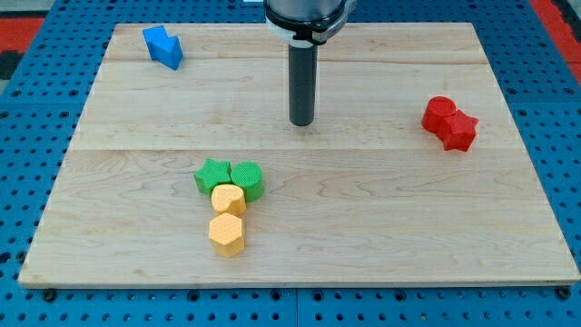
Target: Separate the green blcks from yellow heart
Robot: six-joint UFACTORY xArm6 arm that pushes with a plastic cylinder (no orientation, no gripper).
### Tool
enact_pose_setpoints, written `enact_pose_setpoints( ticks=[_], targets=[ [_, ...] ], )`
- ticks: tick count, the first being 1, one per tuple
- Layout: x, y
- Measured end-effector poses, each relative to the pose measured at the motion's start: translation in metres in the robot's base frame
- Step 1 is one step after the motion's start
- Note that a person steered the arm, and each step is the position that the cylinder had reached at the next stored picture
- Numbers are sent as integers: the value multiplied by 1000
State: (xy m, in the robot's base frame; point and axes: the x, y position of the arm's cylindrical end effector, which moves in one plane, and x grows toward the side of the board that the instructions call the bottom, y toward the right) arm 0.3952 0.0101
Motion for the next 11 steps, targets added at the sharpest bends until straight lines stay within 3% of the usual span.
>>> enact_pose_setpoints(
  ticks=[4,6,7,8,9,11],
  targets=[
    [0,-36],
    [7,-113],
    [7,-123],
    [11,-184],
    [17,-184],
    [99,-185]
  ],
)
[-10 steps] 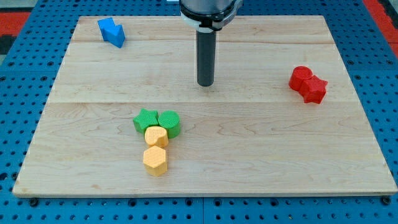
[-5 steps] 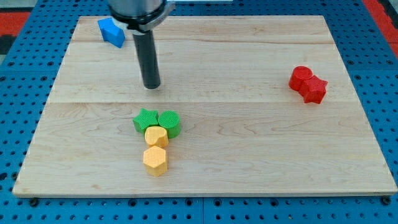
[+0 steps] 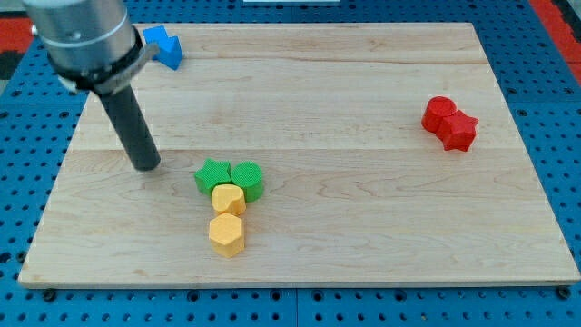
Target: Separate the green blcks from yellow heart
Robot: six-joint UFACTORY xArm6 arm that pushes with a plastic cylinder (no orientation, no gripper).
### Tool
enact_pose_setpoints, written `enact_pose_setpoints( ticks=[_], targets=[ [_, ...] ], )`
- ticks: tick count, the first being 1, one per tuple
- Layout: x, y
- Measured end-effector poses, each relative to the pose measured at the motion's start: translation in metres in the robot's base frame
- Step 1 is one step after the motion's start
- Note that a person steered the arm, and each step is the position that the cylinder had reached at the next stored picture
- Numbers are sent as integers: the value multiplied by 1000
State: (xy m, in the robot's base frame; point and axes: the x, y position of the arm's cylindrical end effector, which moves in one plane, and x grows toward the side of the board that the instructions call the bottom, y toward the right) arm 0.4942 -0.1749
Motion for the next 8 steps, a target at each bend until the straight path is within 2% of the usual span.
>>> enact_pose_setpoints(
  ticks=[1,2,3,4,6,8],
  targets=[
    [53,9],
    [47,19],
    [13,55],
    [13,57],
    [-11,161],
    [-11,192]
  ],
)
